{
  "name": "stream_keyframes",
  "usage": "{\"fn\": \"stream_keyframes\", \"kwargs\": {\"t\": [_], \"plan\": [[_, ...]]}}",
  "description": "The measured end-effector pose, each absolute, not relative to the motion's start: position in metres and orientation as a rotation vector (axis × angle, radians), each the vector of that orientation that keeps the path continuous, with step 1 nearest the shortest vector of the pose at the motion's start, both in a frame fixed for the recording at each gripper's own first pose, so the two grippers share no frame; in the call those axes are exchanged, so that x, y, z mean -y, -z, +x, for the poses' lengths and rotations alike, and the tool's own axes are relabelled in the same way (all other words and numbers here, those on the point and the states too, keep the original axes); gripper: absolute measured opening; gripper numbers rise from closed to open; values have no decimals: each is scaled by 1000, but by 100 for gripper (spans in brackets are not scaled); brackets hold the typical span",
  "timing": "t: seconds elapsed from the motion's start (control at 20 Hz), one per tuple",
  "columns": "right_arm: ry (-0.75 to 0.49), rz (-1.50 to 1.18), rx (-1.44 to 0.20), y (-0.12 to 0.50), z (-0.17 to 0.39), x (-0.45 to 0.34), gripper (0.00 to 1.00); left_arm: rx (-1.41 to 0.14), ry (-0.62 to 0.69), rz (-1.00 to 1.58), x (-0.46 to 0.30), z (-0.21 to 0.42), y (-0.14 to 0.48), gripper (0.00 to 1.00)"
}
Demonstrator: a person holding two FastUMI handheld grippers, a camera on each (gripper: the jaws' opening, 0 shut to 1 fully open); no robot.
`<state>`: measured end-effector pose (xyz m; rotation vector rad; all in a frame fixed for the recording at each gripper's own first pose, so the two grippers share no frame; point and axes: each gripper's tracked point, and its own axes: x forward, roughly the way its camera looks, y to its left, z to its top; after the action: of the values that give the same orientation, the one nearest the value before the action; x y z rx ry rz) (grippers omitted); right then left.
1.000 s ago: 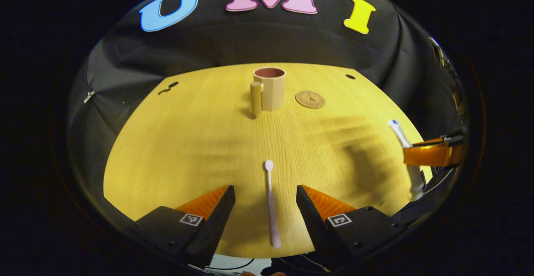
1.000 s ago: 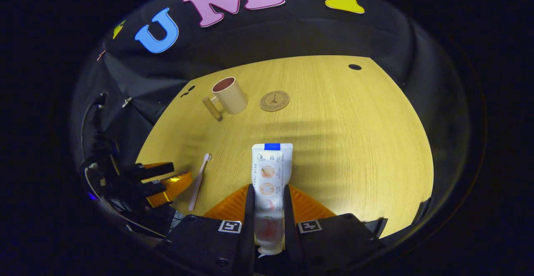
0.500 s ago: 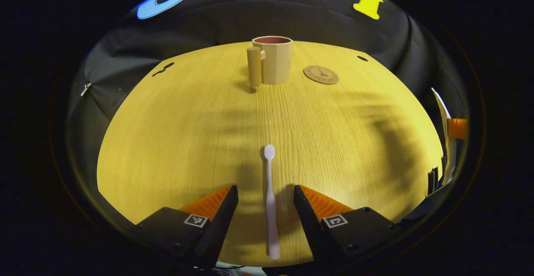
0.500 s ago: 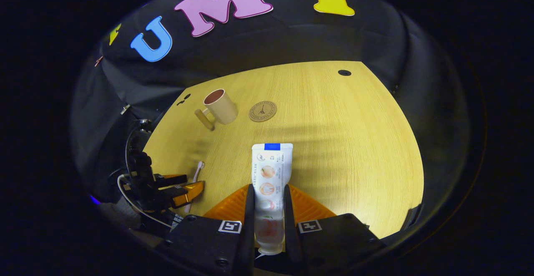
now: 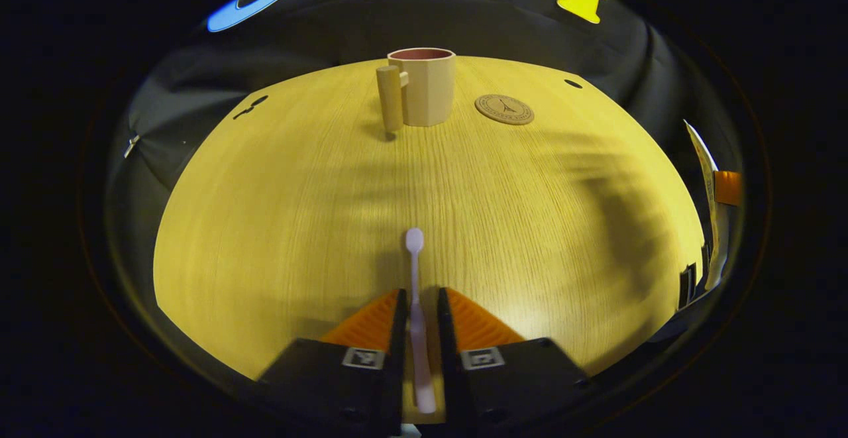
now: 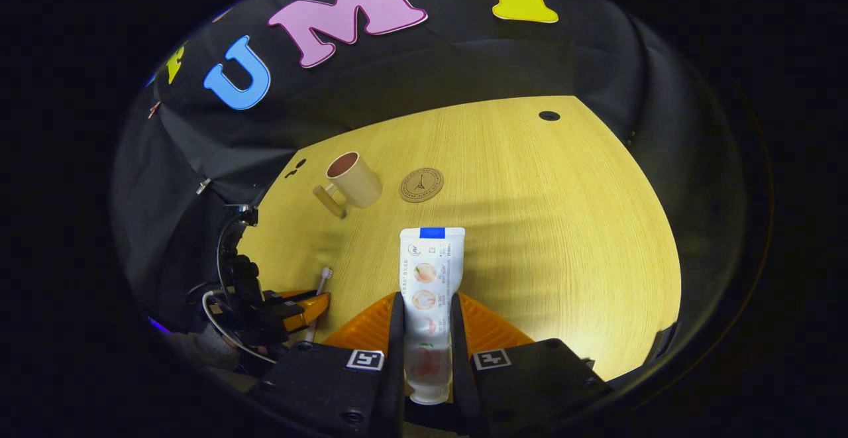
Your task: Put the toothbrush and toothpaste on the desktop into the cup, then pick up the cup and place it on the coaster on the desktop.
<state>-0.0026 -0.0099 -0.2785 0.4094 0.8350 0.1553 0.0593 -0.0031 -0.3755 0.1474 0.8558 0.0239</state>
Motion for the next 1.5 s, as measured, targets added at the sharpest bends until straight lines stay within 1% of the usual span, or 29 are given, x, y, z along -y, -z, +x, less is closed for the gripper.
{"fn": "stream_keyframes", "kwargs": {"t": [0.05,0.2,0.35,0.5,0.6,0.65,0.7,0.75,0.8,0.85,0.9,1.05,1.25,1.5], "plan": [[-156,414,-831,277,-2,9,34,-837,-24,132,3,61,375,14],[-159,431,-811,271,5,-3,34,-838,33,149,6,57,374,8],[-167,449,-795,270,11,-16,34,-844,130,56,17,55,371,6],[-182,480,-745,256,26,-29,34,-809,152,-40,19,53,350,6],[-196,505,-695,242,42,-36,34,-761,177,-66,20,57,328,6],[-206,514,-669,235,51,-41,29,-735,186,-69,19,59,315,6],[-218,521,-641,226,61,-46,33,-704,195,-72,19,62,302,6],[-230,529,-616,217,73,-51,33,-673,202,-79,20,64,288,6],[-244,539,-592,210,83,-55,29,-643,203,-88,22,67,273,11],[-258,552,-568,203,94,-61,29,-612,210,-100,24,70,258,6],[-272,569,-548,196,106,-67,34,-582,213,-113,26,72,245,6],[-318,606,-486,176,150,-86,33,-510,208,-168,27,77,212,6],[-413,615,-383,152,205,-119,33,-424,151,-248,19,79,184,6],[-440,592,-328,163,269,-139,33,-362,104,-281,16,82,171,6]]}}
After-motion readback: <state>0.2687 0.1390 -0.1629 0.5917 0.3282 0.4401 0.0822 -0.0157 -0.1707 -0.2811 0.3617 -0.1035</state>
